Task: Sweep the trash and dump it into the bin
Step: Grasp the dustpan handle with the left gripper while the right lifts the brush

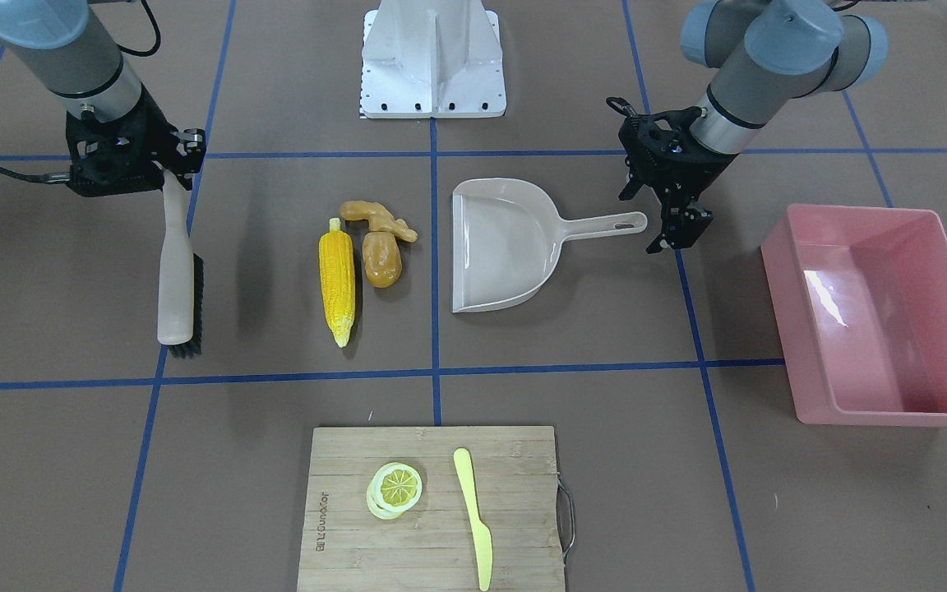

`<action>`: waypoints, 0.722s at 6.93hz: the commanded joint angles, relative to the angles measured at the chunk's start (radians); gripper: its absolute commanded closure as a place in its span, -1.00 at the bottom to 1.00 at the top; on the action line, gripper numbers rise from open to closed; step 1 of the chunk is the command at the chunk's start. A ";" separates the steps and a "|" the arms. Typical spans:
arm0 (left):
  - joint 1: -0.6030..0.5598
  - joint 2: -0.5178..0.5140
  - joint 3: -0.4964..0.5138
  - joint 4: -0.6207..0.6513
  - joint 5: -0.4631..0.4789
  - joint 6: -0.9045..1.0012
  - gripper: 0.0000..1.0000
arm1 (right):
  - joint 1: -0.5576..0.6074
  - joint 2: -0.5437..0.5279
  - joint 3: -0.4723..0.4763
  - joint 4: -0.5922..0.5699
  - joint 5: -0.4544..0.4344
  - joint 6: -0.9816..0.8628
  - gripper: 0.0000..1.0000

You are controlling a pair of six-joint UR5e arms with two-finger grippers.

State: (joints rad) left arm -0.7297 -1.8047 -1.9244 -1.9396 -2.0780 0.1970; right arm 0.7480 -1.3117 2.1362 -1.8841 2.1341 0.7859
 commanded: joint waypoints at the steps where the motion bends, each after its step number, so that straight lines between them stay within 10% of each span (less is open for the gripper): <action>1: 0.027 -0.034 0.027 -0.010 0.001 0.038 -0.96 | -0.098 0.067 0.010 -0.058 -0.012 0.086 1.00; 5: 0.050 -0.053 0.070 -0.009 -0.007 0.119 -0.96 | -0.315 0.055 0.039 -0.052 -0.130 0.254 1.00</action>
State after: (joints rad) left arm -0.6827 -1.8589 -1.8594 -1.9469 -2.0833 0.3124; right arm 0.5036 -1.2530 2.1762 -1.9436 2.0515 0.9869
